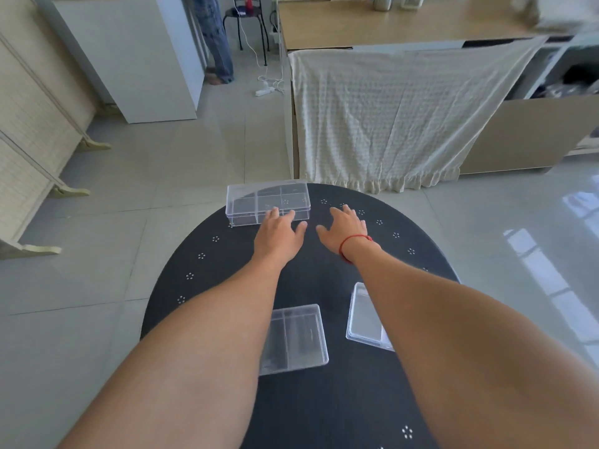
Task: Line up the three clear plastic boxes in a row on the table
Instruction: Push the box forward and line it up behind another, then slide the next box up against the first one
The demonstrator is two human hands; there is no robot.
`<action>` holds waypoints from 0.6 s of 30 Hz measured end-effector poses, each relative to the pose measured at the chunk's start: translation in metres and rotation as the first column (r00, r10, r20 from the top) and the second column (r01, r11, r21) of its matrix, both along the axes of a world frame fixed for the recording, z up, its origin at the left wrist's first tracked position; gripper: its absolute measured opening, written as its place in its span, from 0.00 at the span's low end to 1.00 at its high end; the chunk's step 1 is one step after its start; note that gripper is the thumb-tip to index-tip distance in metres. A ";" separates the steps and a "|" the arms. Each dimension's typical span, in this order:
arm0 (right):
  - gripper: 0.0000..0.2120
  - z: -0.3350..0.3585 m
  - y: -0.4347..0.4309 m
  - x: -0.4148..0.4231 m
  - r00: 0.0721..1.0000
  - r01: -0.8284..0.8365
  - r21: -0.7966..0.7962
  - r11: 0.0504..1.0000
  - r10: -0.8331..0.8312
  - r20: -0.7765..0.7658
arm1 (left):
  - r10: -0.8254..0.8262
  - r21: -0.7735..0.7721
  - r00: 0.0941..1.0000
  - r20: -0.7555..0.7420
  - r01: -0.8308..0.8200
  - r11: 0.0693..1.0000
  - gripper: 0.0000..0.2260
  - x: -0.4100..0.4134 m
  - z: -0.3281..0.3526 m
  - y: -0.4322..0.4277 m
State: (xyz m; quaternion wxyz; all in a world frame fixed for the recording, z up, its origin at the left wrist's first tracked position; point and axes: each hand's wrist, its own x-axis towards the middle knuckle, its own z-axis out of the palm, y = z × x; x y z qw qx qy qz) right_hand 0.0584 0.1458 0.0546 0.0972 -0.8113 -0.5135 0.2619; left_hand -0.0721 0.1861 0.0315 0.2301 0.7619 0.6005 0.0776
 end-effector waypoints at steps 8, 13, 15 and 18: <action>0.26 -0.002 -0.134 0.067 0.973 0.228 -0.050 0.972 -0.229 -0.012 | -0.078 -0.151 0.997 0.013 0.079 0.985 0.26 0.061 -0.003 -0.119; 0.29 -0.037 -0.198 0.092 0.907 0.418 -0.123 0.900 -0.421 -0.001 | -0.027 -0.284 1.000 -0.017 0.021 0.959 0.32 0.077 -0.028 -0.172; 0.34 -0.050 -0.215 0.094 0.857 0.504 -0.137 0.853 -0.513 -0.043 | 0.024 -0.361 1.000 0.011 -0.018 0.932 0.38 0.079 -0.037 -0.185; 0.42 -0.064 -0.229 0.094 0.761 0.610 -0.143 0.780 -0.626 -0.172 | 0.095 -0.385 0.993 0.071 -0.061 0.921 0.44 0.082 -0.048 -0.195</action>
